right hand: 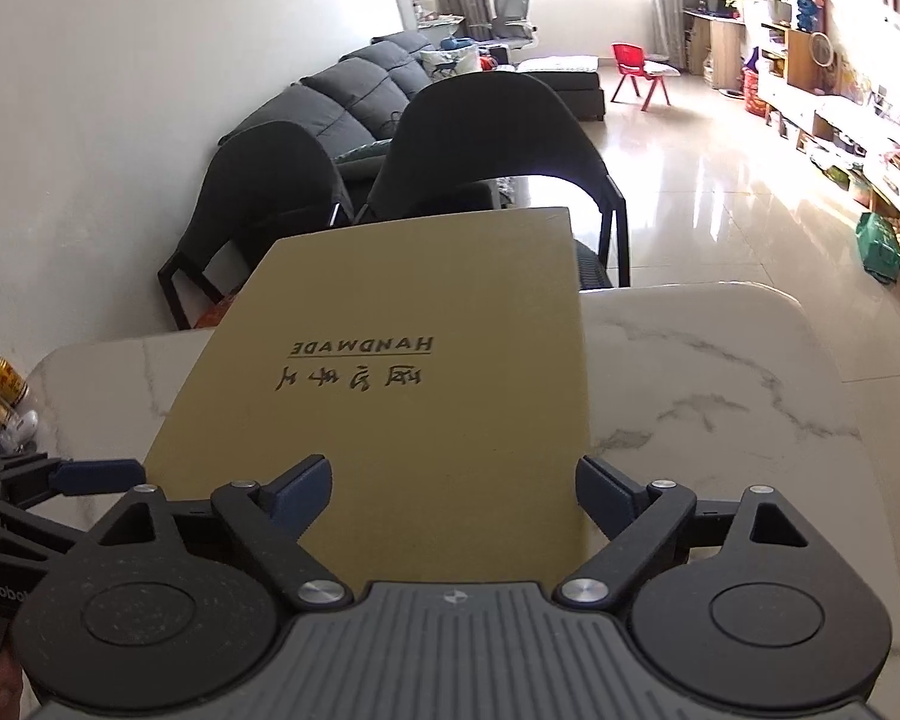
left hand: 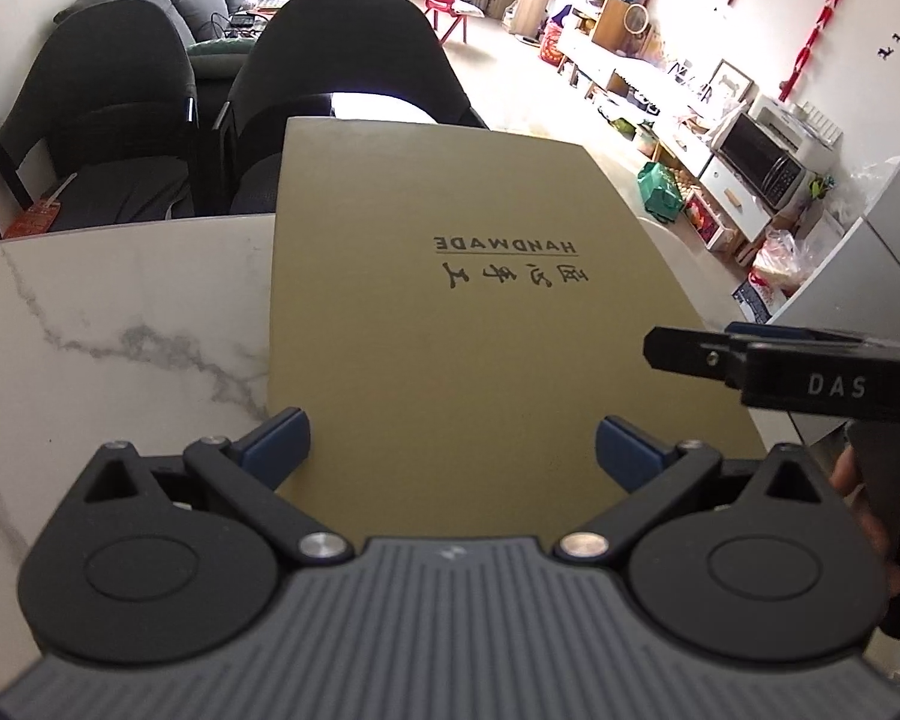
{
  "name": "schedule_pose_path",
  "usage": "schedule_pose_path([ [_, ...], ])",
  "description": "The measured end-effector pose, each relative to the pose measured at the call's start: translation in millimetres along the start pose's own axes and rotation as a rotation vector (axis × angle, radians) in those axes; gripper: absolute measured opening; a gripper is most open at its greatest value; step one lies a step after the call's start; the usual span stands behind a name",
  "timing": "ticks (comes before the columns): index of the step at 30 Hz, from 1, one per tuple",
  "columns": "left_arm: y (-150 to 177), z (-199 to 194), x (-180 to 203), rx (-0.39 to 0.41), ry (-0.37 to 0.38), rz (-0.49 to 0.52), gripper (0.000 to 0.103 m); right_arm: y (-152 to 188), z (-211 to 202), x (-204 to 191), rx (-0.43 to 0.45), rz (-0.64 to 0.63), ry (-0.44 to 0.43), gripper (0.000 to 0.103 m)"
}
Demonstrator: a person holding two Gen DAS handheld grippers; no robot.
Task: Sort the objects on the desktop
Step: 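Lift both tools up and away from the closed shoe box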
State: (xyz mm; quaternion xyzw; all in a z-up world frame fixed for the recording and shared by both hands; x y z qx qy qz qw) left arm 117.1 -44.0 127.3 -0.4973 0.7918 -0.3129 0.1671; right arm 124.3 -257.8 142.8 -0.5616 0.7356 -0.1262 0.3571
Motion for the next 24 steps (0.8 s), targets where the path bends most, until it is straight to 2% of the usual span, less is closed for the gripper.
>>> schedule_pose_path([
  [6, -6.3, 8.8, 10.5, -0.020, -0.044, 0.038, 0.103, -45.9, 33.8, -14.2, -0.039, -0.060, -0.070, 0.094],
  [11, -15.7, 17.5, 16.1, -0.050, -0.117, 0.017, 0.103, -80.8, 74.4, -25.2, -0.103, -0.127, -0.116, 0.094],
  [16, -12.2, 24.6, 33.6, -0.058, -0.229, 0.043, 0.103, -90.4, 97.0, -34.9, -0.128, -0.266, -0.154, 0.094],
  [19, -9.7, 23.0, 35.1, -0.034, -0.257, 0.006, 0.103, -91.2, 104.8, -36.4, -0.132, -0.311, -0.175, 0.094],
  [21, -10.9, 22.5, 35.5, -0.033, -0.271, -0.004, 0.103, -87.8, 106.0, -36.1, -0.128, -0.336, -0.194, 0.099],
  [24, -11.7, 22.7, 38.4, -0.025, -0.289, -0.013, 0.103, -74.6, 103.9, -38.9, -0.093, -0.424, -0.187, 0.100],
])
Point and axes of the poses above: each gripper's, at about its wrist camera, not at the fingertips, and z roughly the way its jaws point, x to its right, y to its underside, the point moved 1 cm from there along z, roughly the way its jaws point, and after that the axes turned 15 degrees about z, right-handed, at the moved point
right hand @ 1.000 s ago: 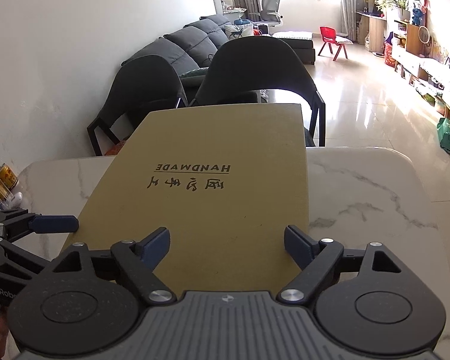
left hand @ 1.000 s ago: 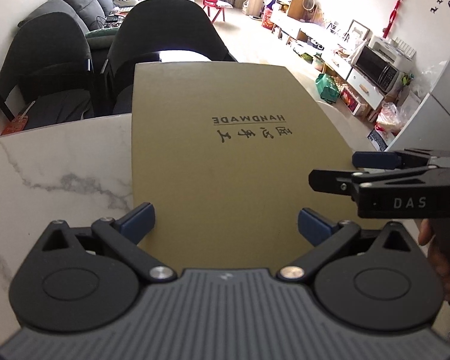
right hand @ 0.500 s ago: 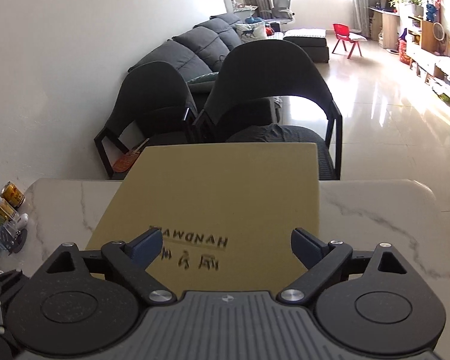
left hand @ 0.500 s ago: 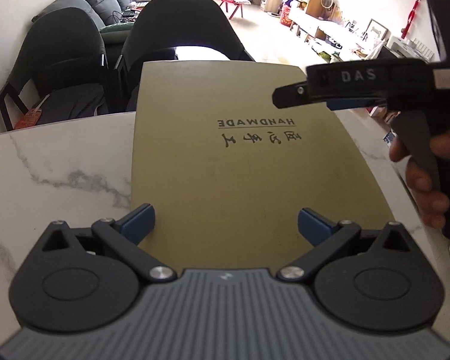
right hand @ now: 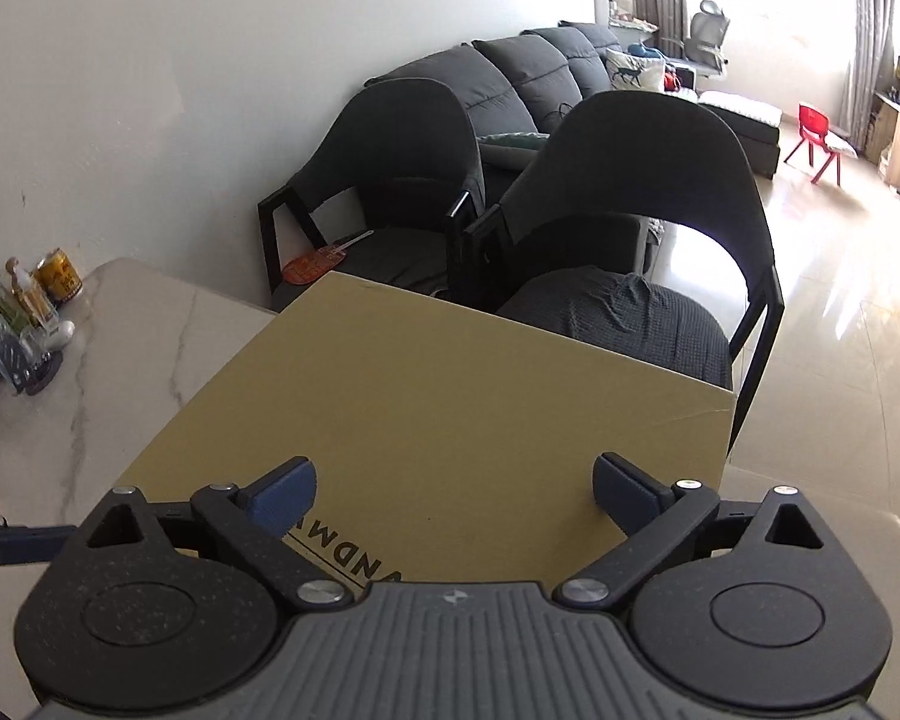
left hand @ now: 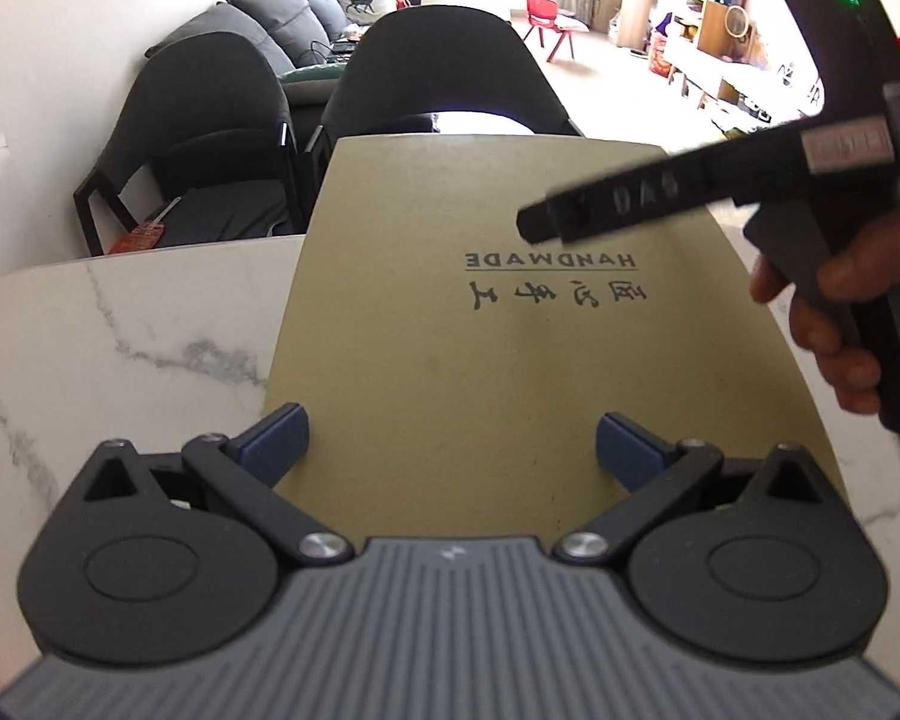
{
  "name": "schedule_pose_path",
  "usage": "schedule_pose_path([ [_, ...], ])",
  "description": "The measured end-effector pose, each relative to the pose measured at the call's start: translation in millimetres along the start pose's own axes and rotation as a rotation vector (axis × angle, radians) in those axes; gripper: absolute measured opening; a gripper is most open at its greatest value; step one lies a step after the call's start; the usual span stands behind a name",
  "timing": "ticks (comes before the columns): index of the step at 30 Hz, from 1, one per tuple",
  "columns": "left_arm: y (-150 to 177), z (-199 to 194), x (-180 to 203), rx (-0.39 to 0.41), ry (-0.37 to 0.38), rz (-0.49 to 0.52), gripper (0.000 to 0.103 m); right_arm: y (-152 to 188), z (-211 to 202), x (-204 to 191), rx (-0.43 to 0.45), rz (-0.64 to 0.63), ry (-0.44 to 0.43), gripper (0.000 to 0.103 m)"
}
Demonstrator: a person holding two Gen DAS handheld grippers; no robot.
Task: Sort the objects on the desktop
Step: 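Lift both tools up and away from the closed shoe box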
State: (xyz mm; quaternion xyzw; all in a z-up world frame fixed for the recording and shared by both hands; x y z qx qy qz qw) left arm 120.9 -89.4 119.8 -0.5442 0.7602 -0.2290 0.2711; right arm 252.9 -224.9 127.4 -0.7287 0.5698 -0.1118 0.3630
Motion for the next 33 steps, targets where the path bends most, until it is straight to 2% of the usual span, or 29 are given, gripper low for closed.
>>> schedule_pose_path([
  [2, 1.3, -0.3, 1.4, 0.013, -0.008, 0.000, 0.103, 9.7, 0.9, -7.4, 0.018, -0.081, 0.028, 0.103],
  [11, -0.5, -5.5, 1.3, 0.012, 0.000, -0.003, 0.103, 7.5, 1.0, -4.2, 0.001, -0.071, 0.025, 0.103],
  [14, -5.7, -9.6, -4.9, -0.092, 0.005, -0.024, 0.103, 2.7, -14.5, -1.6, -0.035, 0.036, 0.064, 0.102],
  [17, -4.3, -28.0, -15.6, -0.188, -0.001, -0.032, 0.103, 4.6, -57.1, 1.0, -0.017, 0.194, 0.115, 0.103],
  [20, 4.6, -62.1, -32.9, -0.177, 0.031, -0.032, 0.103, 15.0, -107.9, -10.0, -0.022, 0.301, 0.152, 0.103],
  [23, 16.6, -82.5, -52.0, -0.187, 0.061, -0.046, 0.103, 32.8, -143.4, -28.0, -0.046, 0.338, 0.183, 0.103],
  [28, 37.9, -103.4, -75.8, -0.202, 0.129, -0.079, 0.103, 64.8, -175.6, -50.3, -0.067, 0.407, 0.262, 0.103],
  [33, 54.5, -109.2, -76.3, -0.232, 0.162, -0.039, 0.103, 99.9, -194.9, -59.7, -0.088, 0.508, 0.313, 0.103],
])
Point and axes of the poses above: each gripper's, at about its wrist camera, not at the fingertips, and z roughly the way its jaws point, x to its right, y to its underside, the point moved 1 cm from there along z, roughly the way its jaws point, and after that the axes turned 15 degrees about z, right-handed, at the moved point
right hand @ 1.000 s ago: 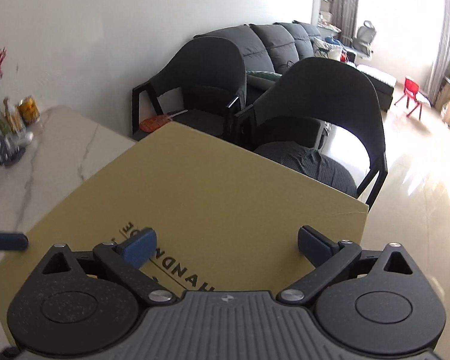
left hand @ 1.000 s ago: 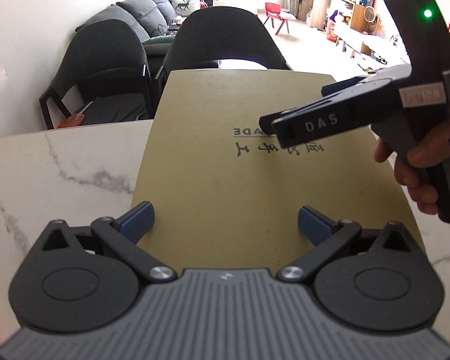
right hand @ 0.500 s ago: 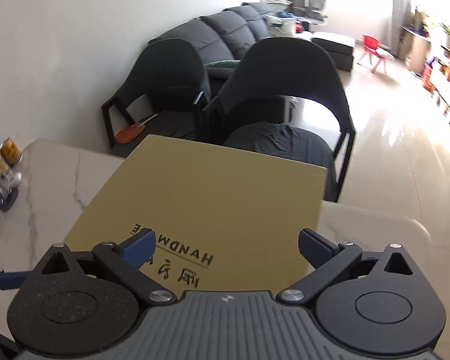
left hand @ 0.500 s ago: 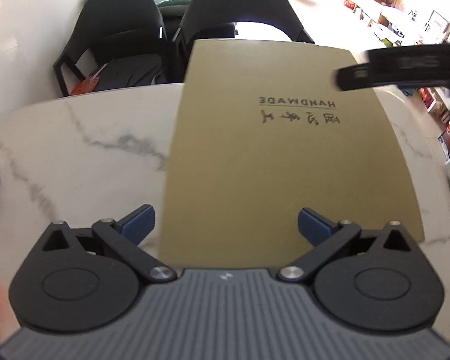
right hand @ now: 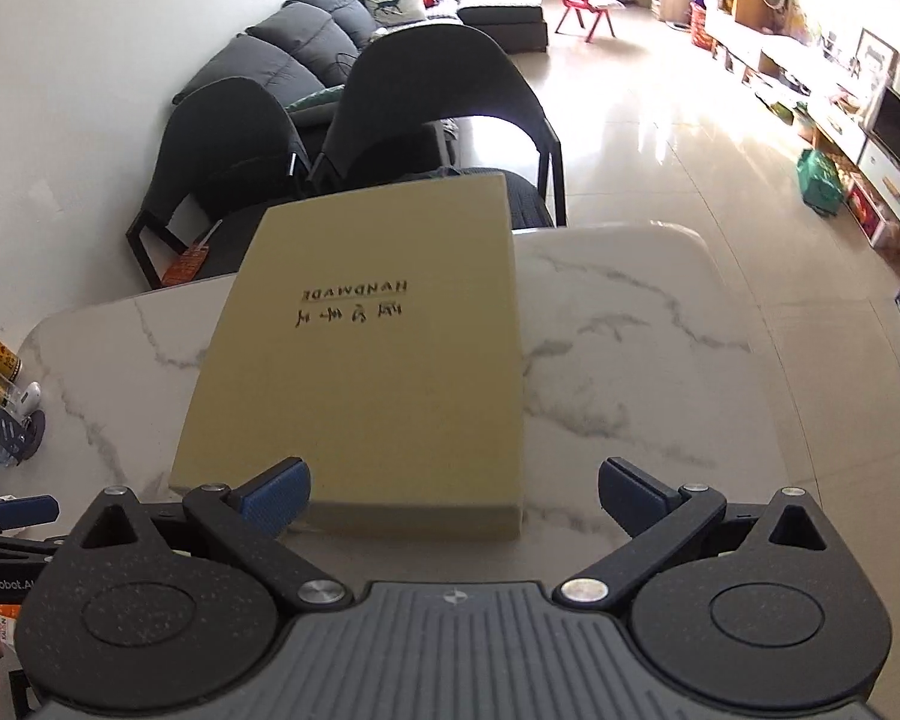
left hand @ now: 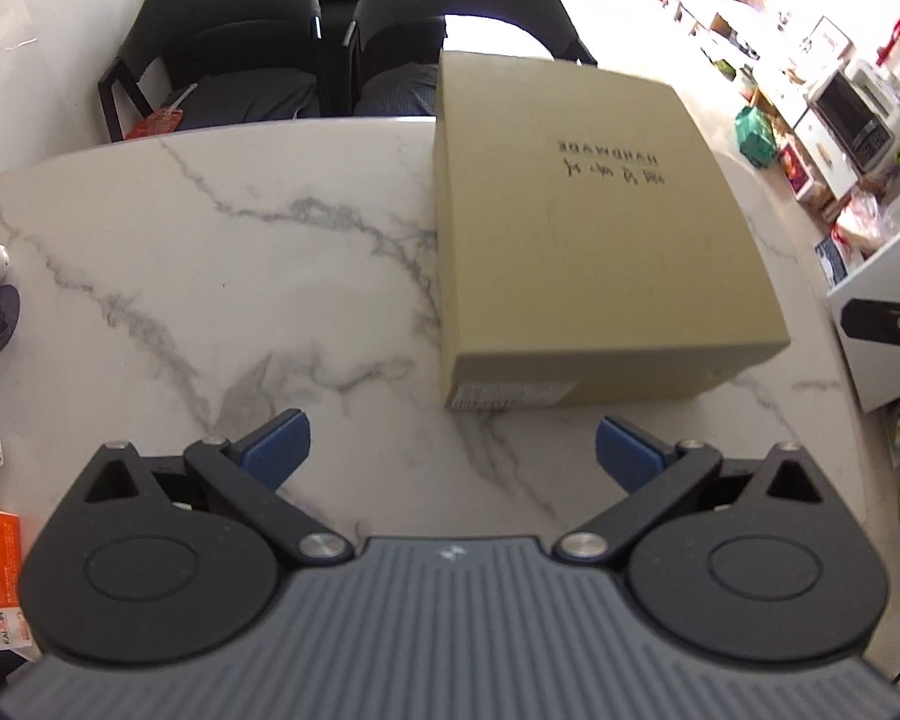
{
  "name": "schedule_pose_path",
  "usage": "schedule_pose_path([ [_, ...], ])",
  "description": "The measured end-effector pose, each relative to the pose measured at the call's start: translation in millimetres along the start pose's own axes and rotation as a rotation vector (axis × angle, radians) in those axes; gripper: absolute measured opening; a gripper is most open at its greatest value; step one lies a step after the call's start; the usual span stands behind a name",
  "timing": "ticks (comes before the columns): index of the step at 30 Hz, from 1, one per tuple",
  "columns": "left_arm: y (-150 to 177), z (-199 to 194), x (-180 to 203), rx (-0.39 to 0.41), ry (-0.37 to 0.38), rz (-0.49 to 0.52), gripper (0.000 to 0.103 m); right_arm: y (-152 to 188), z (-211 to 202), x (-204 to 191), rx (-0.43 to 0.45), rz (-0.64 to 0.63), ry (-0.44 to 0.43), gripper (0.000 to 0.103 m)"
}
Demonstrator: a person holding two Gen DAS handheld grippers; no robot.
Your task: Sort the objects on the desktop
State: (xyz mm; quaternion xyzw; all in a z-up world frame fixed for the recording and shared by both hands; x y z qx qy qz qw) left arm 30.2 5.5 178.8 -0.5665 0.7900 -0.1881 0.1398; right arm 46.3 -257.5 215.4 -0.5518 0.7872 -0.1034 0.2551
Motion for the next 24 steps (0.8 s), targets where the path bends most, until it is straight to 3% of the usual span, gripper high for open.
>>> schedule_pose_path([
  [4, 6.2, -7.1, 0.4, -0.035, 0.001, 0.017, 0.103, 20.3, -13.3, 6.0, -0.020, 0.033, 0.029, 0.103],
  [10, 9.3, -24.3, 1.7, -0.038, -0.081, 0.023, 0.103, 33.8, -28.7, 8.1, -0.046, 0.043, 0.019, 0.103],
  [16, 7.6, -34.9, 3.8, -0.017, -0.142, -0.042, 0.103, 39.7, -29.4, 7.1, -0.066, -0.018, 0.004, 0.103],
  [21, 4.7, -27.2, 11.7, -0.020, -0.162, -0.036, 0.103, 43.6, -19.3, 18.7, -0.097, -0.011, -0.001, 0.103],
  [24, 4.8, -19.1, 14.8, -0.036, -0.159, -0.042, 0.103, 44.9, -10.3, 24.7, -0.107, -0.019, 0.035, 0.103],
])
Point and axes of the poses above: each gripper's, at about its wrist camera, not at the fingertips, and z roughly the way its jaws point, x to its right, y to its underside, the point moved 1 cm from there along z, roughly the way its jaws point, and after that the axes turned 15 degrees about z, right-handed, at the moved point
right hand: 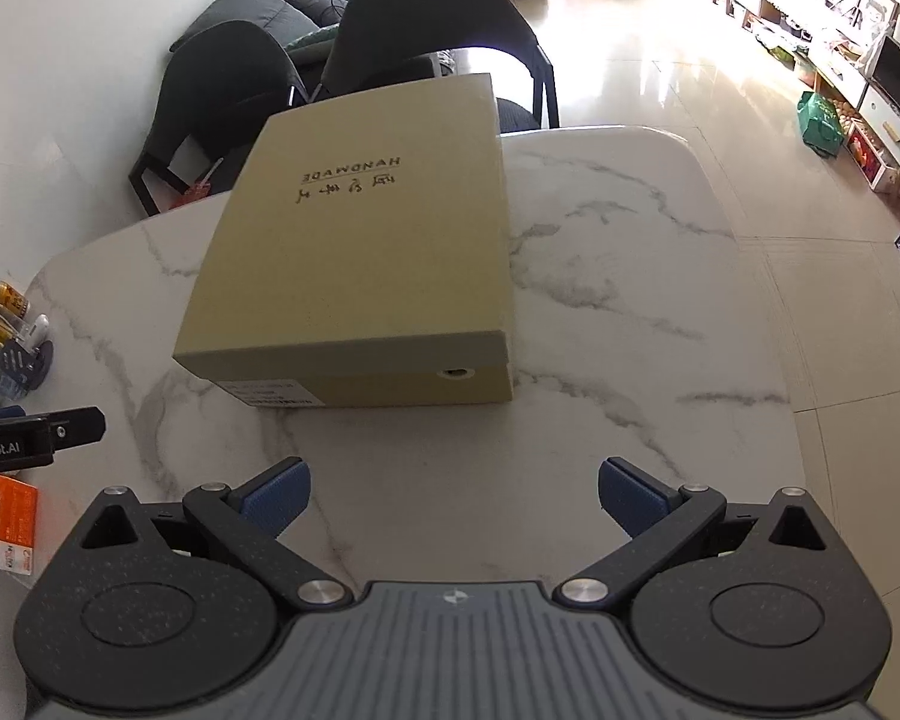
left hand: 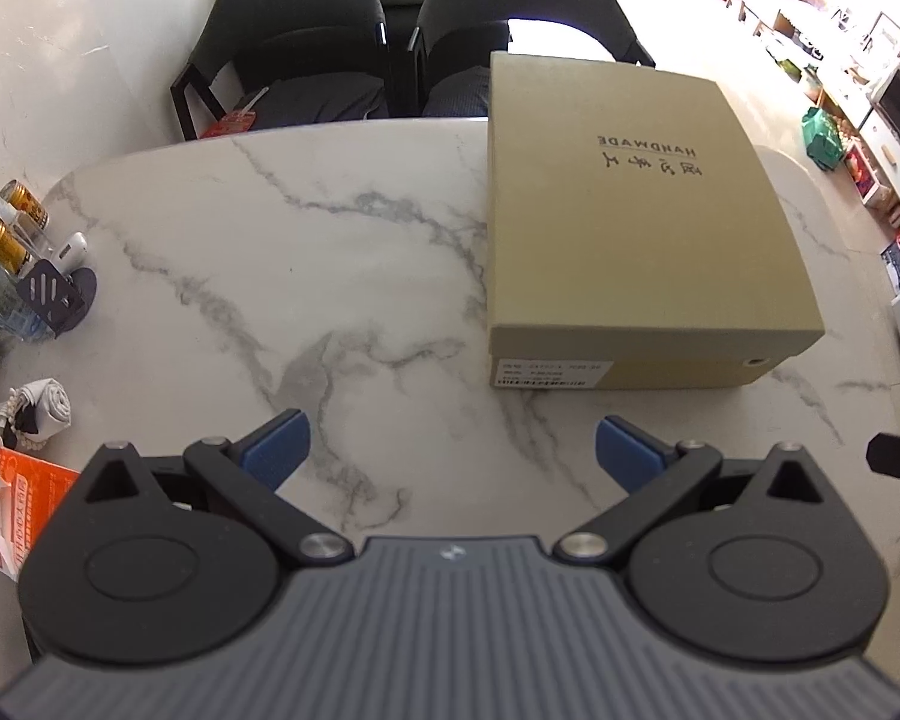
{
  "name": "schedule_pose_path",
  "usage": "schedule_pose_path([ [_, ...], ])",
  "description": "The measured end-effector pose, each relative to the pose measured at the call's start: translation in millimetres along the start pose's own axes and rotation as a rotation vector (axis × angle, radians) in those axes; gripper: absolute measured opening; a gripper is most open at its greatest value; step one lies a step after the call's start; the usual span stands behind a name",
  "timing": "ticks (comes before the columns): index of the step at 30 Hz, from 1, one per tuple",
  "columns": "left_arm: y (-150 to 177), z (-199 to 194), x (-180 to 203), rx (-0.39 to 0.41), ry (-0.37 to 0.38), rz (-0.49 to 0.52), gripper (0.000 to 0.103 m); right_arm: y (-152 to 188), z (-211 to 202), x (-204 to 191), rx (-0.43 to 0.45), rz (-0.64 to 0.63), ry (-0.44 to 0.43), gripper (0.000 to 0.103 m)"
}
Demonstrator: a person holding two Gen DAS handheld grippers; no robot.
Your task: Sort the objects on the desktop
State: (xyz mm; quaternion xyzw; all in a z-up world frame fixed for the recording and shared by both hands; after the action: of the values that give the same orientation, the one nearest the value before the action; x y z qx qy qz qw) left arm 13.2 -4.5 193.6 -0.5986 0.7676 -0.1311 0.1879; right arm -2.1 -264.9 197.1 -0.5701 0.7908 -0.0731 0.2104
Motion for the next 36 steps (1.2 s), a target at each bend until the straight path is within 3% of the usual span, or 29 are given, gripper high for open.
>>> schedule_pose_path([
  [19, 18.8, 72.1, 18.1, -0.099, 0.019, 0.044, 0.103, 24.5, 63.9, 13.9, -0.111, -0.020, 0.100, 0.103],
  [25, 22.3, 104.3, 18.0, -0.060, 0.031, 0.048, 0.103, 23.7, 96.5, 20.8, -0.073, -0.030, 0.085, 0.103],
  [30, 29.8, 133.5, 16.2, -0.012, 0.062, 0.013, 0.103, 25.3, 125.2, 26.2, 0.023, -0.064, 0.079, 0.103],
  [36, 36.2, 150.9, 14.7, 0.022, 0.030, 0.015, 0.103, 22.6, 149.7, 36.8, 0.060, -0.050, 0.082, 0.103],
])
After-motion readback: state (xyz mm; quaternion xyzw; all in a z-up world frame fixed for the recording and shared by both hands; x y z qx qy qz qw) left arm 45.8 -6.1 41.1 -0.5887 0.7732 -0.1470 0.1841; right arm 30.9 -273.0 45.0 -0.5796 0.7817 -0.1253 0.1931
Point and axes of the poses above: each gripper's, at about its wrist camera, not at the fingertips, and z roughly the way its jaws point, x to its right, y to its underside, the point moved 1 cm from there along z, roughly the way its jaws point, and after that the axes turned 15 degrees about z, right-handed, at the moved point
